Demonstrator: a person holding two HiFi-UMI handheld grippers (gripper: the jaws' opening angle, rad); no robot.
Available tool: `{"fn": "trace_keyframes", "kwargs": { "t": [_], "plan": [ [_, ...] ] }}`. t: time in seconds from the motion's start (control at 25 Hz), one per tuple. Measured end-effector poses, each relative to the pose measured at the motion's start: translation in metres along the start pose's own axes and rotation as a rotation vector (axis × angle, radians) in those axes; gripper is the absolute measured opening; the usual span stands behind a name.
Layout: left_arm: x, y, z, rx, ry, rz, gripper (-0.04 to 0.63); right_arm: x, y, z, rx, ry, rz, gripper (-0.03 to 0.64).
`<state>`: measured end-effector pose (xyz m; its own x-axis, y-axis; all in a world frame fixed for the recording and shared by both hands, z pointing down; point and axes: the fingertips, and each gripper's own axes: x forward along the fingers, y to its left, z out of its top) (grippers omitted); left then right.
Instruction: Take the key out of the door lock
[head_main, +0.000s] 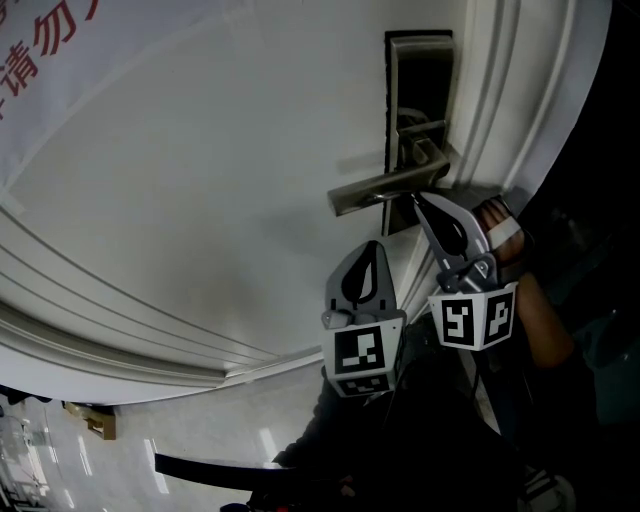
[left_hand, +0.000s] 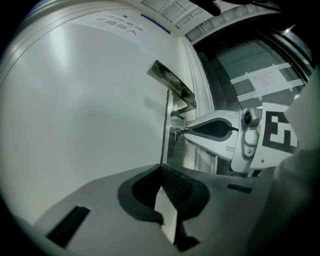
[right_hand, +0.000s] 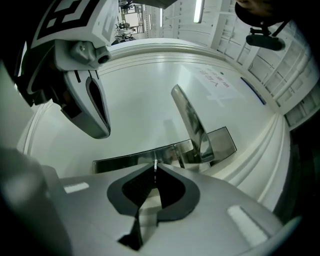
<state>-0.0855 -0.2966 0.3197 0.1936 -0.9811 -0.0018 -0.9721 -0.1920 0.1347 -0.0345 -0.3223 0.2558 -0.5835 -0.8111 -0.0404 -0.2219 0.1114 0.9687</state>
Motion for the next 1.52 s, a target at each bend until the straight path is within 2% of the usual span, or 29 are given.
{"fn": "trace_keyframes", "kwargs": {
  "t": [0.12, 0.36, 1.08, 1.24, 1.44, 1.52],
  "plan": [
    [-0.0003, -0.0017, -0.0011, -0.033, -0.003, -0.009, -0.001, -0.0003, 0.0000, -0.0002, -0.021, 0.004, 0.002, 0.011],
    [0.0004, -0.0022, -0.0007, -0.022, -0.002, -0.011, -0.001, 0.0000, 0.0005, -0.0003, -0.076, 0.011, 0.008, 0.011],
    [-0.0010, -0.0025, -0.0027, -0.050, -0.002, -0.019, 0.000, -0.0006, 0.0016, -0.0008, -0.144, 0.027, 0.015, 0.011],
    [-0.0007, 0.0003, -0.0020, -0.021, -0.001, -0.013, 0.000, -0.0007, 0.0020, -0.0009, -0.165, 0.030, 0.017, 0.011],
    [-0.0006, -0.0001, -0.0041, -0.045, 0.006, -0.018, 0.000, -0.0005, 0.0022, -0.0009, -0.176, 0.034, 0.027, 0.011],
    [-0.0006, 0.0011, -0.0036, -0.033, 0.012, -0.013, 0.000, -0.0007, 0.0023, -0.0012, -0.180, 0.036, 0.028, 0.011]
  ]
}}
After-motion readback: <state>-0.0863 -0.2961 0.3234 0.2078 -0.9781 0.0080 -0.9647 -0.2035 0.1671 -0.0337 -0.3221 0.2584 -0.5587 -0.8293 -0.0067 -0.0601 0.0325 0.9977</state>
